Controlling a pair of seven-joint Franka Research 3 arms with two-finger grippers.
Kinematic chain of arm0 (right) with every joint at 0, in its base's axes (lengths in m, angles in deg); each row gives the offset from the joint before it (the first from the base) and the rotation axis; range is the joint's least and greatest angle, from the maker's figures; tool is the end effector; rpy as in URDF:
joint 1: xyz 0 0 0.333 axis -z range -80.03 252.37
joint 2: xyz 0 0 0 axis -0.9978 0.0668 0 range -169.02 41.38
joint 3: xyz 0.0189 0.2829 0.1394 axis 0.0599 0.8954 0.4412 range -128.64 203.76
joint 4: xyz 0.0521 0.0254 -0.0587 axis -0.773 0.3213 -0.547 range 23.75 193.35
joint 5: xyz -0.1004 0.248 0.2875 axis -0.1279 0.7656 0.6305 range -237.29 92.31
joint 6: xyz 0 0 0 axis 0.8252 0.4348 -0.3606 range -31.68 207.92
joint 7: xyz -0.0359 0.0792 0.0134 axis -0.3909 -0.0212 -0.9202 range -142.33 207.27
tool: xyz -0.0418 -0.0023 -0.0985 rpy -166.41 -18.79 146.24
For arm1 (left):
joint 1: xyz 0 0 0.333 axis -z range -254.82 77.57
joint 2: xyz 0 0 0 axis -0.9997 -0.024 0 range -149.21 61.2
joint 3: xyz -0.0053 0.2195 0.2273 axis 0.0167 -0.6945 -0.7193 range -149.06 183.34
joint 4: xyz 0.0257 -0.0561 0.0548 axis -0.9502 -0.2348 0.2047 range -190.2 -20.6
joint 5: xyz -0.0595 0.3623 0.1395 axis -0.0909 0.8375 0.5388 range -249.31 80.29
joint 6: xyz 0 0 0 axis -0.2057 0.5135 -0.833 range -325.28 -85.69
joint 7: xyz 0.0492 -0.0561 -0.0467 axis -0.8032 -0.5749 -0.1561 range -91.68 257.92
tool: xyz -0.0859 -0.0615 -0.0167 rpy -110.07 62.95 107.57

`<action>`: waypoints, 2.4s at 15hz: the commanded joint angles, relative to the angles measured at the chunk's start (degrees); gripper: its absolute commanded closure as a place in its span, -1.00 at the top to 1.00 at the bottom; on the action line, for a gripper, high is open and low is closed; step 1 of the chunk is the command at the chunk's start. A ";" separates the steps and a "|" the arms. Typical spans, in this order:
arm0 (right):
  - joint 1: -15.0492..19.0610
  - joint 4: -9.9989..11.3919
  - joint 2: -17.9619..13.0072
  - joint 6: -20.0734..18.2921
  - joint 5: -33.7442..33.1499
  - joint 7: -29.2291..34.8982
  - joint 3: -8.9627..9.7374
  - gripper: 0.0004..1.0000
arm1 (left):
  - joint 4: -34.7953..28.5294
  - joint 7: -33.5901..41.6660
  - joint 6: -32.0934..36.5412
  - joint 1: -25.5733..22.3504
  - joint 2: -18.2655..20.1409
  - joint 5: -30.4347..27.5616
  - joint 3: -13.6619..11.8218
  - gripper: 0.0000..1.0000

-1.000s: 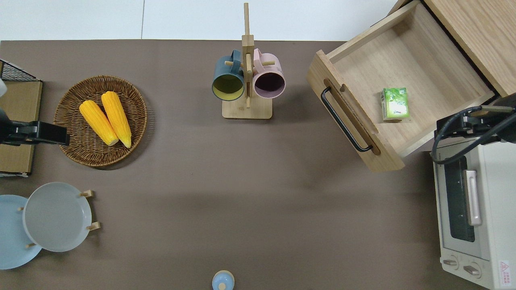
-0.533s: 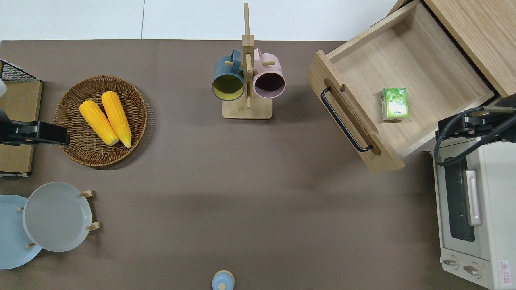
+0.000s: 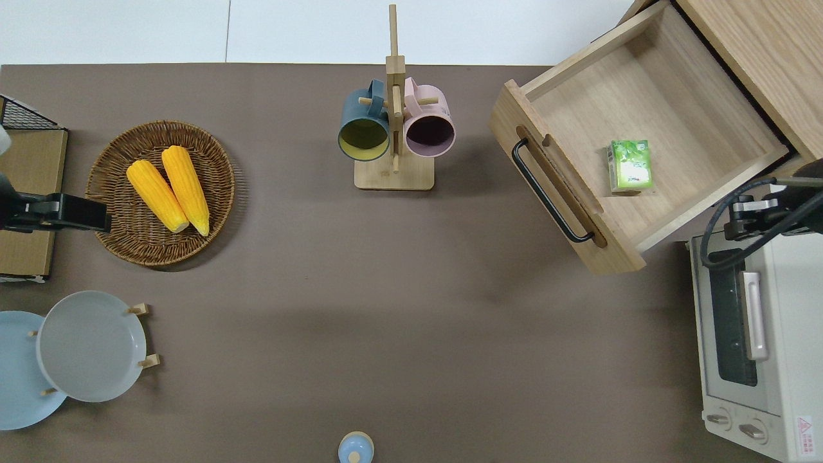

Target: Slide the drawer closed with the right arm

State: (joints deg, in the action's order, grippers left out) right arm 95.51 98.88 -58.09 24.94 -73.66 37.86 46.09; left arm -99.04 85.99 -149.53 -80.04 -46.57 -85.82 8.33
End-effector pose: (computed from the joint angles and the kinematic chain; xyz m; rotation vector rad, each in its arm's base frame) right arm 0.5700 -0.0151 0.6232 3.1236 -0.1721 -0.1547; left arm 0.5673 -0.0025 0.6382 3.1252 -0.0735 0.0377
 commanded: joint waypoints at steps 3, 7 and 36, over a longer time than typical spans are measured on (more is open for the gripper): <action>0.76 0.17 -0.19 -0.52 -0.76 -1.53 0.52 -1.00 | 1.12 0.47 -0.07 0.99 -0.69 0.78 -0.95 0.99; 0.59 0.08 -0.37 -0.87 -0.76 -1.53 0.52 -1.00 | 1.12 0.47 -0.07 0.99 -0.69 0.78 -0.95 1.00; -19.44 -4.75 -0.55 -2.46 -0.06 41.26 3.60 -1.00 | 1.12 0.47 -0.07 0.99 -0.69 0.78 -0.95 0.99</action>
State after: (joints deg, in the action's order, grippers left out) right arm 78.84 94.45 -60.23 19.62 -73.59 72.78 49.94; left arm -99.04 85.99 -149.53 -80.04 -46.57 -85.82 8.33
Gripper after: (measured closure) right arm 0.991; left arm 0.004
